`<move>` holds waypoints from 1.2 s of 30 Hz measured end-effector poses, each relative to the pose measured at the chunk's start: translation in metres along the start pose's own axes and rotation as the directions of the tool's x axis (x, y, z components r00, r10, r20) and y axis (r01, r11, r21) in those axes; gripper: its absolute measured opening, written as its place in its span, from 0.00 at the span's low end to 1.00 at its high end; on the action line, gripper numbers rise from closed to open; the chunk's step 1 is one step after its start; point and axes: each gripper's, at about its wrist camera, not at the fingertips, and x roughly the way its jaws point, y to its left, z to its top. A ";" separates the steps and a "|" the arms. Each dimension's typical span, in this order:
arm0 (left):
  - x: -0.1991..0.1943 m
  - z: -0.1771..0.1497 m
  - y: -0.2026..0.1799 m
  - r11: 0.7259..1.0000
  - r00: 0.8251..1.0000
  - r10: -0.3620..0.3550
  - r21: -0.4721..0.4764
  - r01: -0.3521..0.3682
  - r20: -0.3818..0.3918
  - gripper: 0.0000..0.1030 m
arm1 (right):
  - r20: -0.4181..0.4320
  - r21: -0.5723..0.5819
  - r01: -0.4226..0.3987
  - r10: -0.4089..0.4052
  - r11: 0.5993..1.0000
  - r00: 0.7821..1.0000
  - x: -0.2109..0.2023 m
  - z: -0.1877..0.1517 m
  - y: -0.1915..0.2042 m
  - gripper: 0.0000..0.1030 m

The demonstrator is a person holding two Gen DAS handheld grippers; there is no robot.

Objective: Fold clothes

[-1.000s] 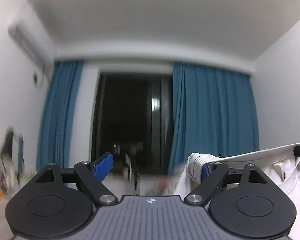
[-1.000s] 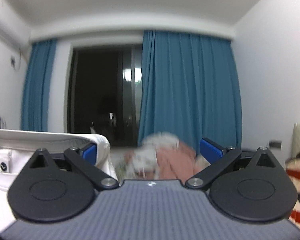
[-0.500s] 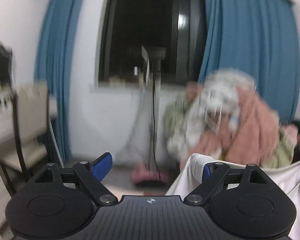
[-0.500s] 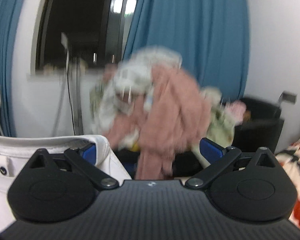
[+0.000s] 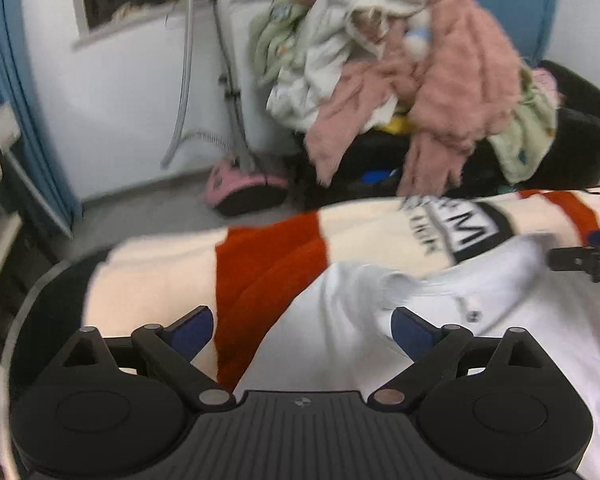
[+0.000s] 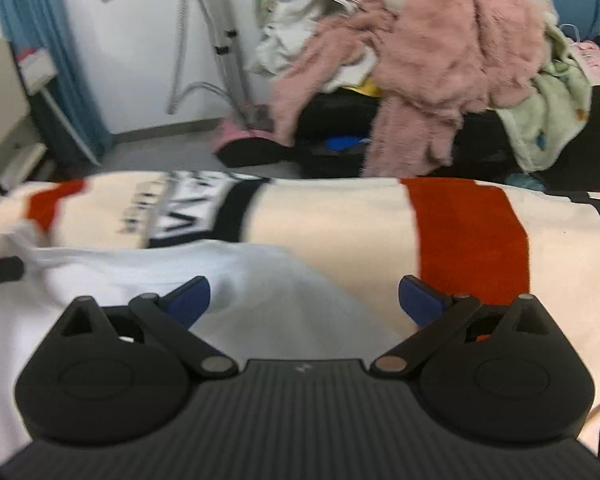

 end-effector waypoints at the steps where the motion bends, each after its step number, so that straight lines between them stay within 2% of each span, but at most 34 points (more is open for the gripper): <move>1: -0.014 -0.002 -0.003 1.000 1.000 0.009 0.010 -0.009 0.019 0.98 | 0.012 -0.009 -0.005 0.005 1.000 1.000 -0.013 -0.002 0.007 0.99; 5: -0.107 -0.026 -0.028 0.999 0.992 0.044 0.009 -0.045 0.119 0.98 | 0.102 -0.045 0.021 -0.016 0.999 0.995 -0.064 -0.012 0.027 0.99; 9: -0.207 -0.062 -0.057 0.997 0.971 0.074 -0.036 -0.068 0.227 0.98 | 0.206 -0.012 -0.003 0.005 1.000 0.979 -0.140 -0.055 0.036 1.00; 11: -0.270 -0.084 -0.073 0.994 0.961 0.094 -0.070 -0.079 0.262 0.98 | 0.241 0.019 -0.016 0.011 1.000 0.970 -0.181 -0.083 0.036 1.00; 15: -0.358 -0.147 -0.082 0.986 0.957 0.104 -0.151 -0.064 0.271 0.98 | 0.302 0.058 -0.029 0.010 0.998 0.953 -0.258 -0.148 0.038 1.00; 18: -0.409 -0.206 -0.090 0.979 0.970 0.092 -0.198 -0.047 0.226 0.97 | 0.345 0.083 -0.037 0.006 0.996 0.938 -0.312 -0.197 0.039 1.00; 23: -0.451 -0.301 -0.102 0.971 0.986 0.072 -0.236 -0.035 0.151 0.95 | 0.402 0.098 -0.054 0.010 0.994 0.916 -0.366 -0.279 0.038 1.00; 27: -0.470 -0.351 -0.113 0.969 0.985 0.103 -0.238 -0.067 0.141 0.94 | 0.448 0.087 -0.053 0.009 0.995 0.894 -0.378 -0.322 0.038 1.00; 30: -0.474 -0.372 -0.111 0.958 0.987 0.083 -0.283 -0.041 0.139 0.94 | 0.466 0.071 -0.072 0.031 0.995 0.884 -0.376 -0.343 0.038 1.00; 32: -0.473 -0.379 -0.106 0.946 0.986 0.078 -0.322 -0.027 0.147 0.94 | 0.455 0.064 -0.083 0.045 0.994 0.890 -0.370 -0.351 0.039 1.00; 36: -0.471 -0.380 -0.099 0.924 0.974 0.125 -0.379 -0.045 0.190 0.93 | 0.455 0.047 -0.057 0.030 0.997 0.890 -0.360 -0.355 0.043 1.00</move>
